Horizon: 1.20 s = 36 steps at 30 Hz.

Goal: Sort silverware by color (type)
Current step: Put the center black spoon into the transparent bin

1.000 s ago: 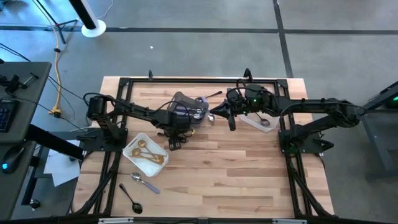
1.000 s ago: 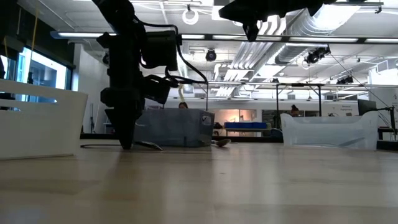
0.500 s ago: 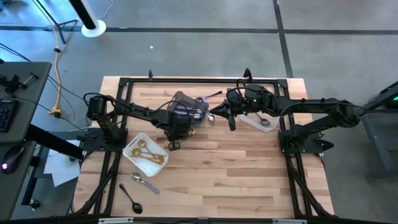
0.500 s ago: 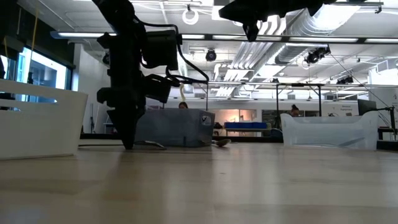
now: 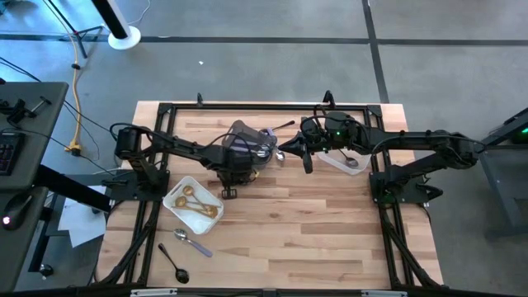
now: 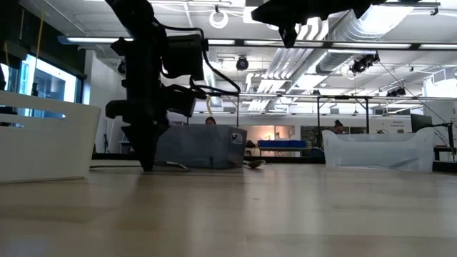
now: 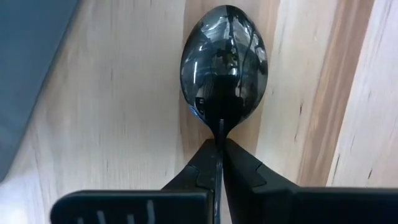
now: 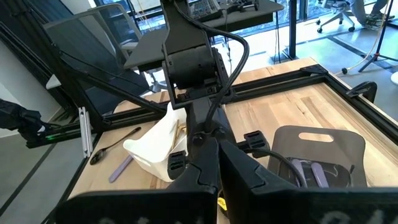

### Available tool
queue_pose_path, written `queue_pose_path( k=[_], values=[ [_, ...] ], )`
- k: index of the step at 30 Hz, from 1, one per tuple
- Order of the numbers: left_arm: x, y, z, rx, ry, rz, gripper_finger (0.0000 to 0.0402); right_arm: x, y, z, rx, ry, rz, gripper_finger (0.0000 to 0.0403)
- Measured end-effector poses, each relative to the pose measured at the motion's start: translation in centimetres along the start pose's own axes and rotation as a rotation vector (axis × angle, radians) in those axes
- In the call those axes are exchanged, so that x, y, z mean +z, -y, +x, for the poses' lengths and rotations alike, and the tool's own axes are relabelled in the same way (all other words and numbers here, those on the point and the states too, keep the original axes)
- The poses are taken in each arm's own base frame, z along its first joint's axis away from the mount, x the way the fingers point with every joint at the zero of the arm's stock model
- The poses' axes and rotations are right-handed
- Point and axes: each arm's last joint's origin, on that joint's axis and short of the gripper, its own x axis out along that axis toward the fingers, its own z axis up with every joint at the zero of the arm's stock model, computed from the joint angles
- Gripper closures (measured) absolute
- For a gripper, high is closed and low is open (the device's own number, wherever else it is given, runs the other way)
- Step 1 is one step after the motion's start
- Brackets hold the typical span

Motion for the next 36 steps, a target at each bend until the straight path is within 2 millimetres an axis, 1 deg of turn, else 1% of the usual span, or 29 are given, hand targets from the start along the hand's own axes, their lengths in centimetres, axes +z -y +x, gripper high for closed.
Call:
queue_pose_path(
  k=[3, 8, 12, 16, 20, 24, 28, 30, 36],
  values=[
    [-0.2, -0.1, -0.6, 0.019, 0.006, 0.029, 0.0400, 0.0, 0.0, 0.0, 0.000, 0.000, 0.000, 0.0402],
    [0.4, -0.1, -1.8, 0.027, 0.106, 0.049, 0.0401, -0.1, 0.0, 0.0, -0.002, -0.010, -0.004, 0.0402],
    [0.9, 0.6, -2.9, 0.016, 0.211, 0.067, 0.0401, -0.1, 0.0, 0.0, -0.002, -0.011, -0.005, 0.0402],
    [1.2, 1.4, -4.7, -0.023, 0.322, 0.089, 0.0401, 0.0, 0.0, -0.2, -0.001, -0.008, -0.007, 0.0402],
    [1.3, 1.9, -7.2, -0.085, 0.461, 0.089, 0.0401, 0.6, -0.4, -1.1, 0.003, 0.019, -0.038, 0.0402],
    [1.5, 1.9, -10.0, -0.110, 0.640, 0.055, 0.0401, 1.4, -0.5, -2.7, -0.004, 0.054, -0.043, 0.0402],
    [1.9, 1.6, -12.5, -0.124, 0.823, 0.013, 0.0401, 1.8, -0.6, -4.1, -0.017, 0.058, -0.041, 0.0402],
    [2.2, 1.4, -13.5, -0.131, 0.906, -0.001, 0.0401, 2.0, -0.8, -4.7, -0.016, 0.060, -0.042, 0.0402],
    [2.5, 0.9, -15.0, -0.145, 1.036, -0.034, 0.0401, 2.0, -1.0, -5.3, -0.009, 0.053, -0.032, 0.0402]
  ],
)
